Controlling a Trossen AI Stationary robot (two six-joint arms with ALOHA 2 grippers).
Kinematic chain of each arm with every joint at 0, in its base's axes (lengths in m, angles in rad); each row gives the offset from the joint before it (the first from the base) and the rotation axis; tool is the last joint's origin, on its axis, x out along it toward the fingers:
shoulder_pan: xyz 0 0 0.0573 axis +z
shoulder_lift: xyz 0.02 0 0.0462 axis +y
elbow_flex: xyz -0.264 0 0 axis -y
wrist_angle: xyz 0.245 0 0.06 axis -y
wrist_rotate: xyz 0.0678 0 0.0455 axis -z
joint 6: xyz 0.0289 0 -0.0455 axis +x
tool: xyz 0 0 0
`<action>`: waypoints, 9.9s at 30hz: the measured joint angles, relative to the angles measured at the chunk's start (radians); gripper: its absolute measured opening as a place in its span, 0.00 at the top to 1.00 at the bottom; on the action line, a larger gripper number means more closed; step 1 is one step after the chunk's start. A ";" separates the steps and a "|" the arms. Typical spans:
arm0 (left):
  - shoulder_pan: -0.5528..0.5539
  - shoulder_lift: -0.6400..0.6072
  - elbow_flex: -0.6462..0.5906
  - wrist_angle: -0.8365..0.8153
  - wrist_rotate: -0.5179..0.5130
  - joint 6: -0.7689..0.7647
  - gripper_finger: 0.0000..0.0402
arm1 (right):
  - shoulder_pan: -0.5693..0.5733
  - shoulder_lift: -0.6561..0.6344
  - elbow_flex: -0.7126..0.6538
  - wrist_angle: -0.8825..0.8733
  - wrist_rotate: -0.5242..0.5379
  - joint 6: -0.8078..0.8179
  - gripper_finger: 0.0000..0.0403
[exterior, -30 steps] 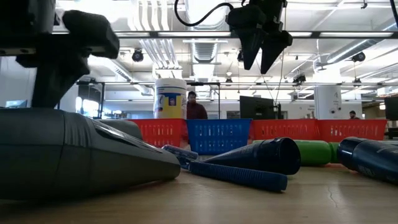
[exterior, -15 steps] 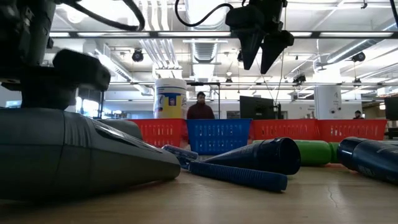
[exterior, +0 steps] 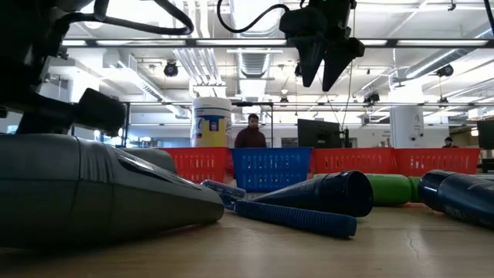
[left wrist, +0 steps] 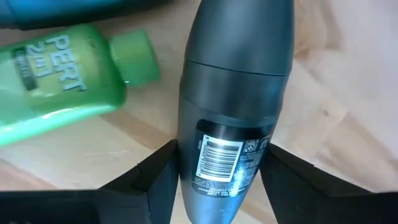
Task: Pick & Place Travel size toiletries
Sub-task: Put the gray deodorant into the right red bin, then put the green shampoo into the middle red bin
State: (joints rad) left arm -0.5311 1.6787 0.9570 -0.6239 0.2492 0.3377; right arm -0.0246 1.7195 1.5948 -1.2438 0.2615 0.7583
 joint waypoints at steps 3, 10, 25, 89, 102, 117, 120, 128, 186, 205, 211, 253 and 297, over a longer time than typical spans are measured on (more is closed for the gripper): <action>-0.001 0.000 -0.014 0.031 0.006 -0.045 0.44 | 0.000 0.000 0.000 0.000 0.000 -0.002 0.27; -0.004 0.001 -0.022 0.051 0.008 -0.093 0.40 | 0.000 0.000 0.000 0.000 0.002 -0.005 0.22; -0.059 0.003 -0.026 0.084 -0.099 -0.081 0.37 | 0.000 0.000 0.000 0.000 0.003 -0.010 0.11; 0.355 -0.341 0.049 0.380 -0.232 -0.682 0.50 | 0.126 -0.148 0.000 0.445 -0.303 -0.606 0.30; 0.370 -0.182 0.177 0.364 -0.201 -0.627 0.50 | 0.192 -0.148 0.000 0.387 -0.249 -0.648 0.09; 0.405 -0.179 0.190 0.467 -0.224 -0.626 0.50 | 0.203 -0.120 -0.001 0.410 -0.258 -0.605 0.15; 0.405 -0.179 0.190 0.475 -0.224 -0.626 0.50 | 0.201 -0.120 -0.001 0.438 -0.258 -0.609 0.17; 0.405 -0.179 0.194 0.499 -0.233 -0.609 0.50 | 0.192 -0.102 -0.007 0.435 -0.261 -0.604 0.25; 0.316 -0.231 0.182 0.182 -0.364 -0.739 0.14 | 0.134 -0.371 -0.222 -0.011 0.166 -0.036 0.51; 0.304 -0.231 0.165 0.190 -0.426 -0.786 0.14 | 0.140 -0.575 -0.674 0.087 0.164 0.556 0.50; 0.304 -0.231 0.154 0.193 -0.437 -0.787 0.14 | 0.140 -0.478 -0.706 0.209 0.247 0.598 0.50; 0.210 -0.230 0.100 -0.099 -0.236 -0.880 0.14 | 0.151 -0.444 -0.682 0.237 0.081 0.318 0.14; 0.032 0.120 0.195 -0.065 -0.348 -1.166 0.14 | 0.151 -0.462 -0.682 0.235 0.104 0.284 0.16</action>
State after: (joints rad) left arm -0.4986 1.7985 1.1523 -0.6884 -0.0986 -0.8288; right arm 0.1268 1.2575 0.9127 -1.0086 0.3653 1.0428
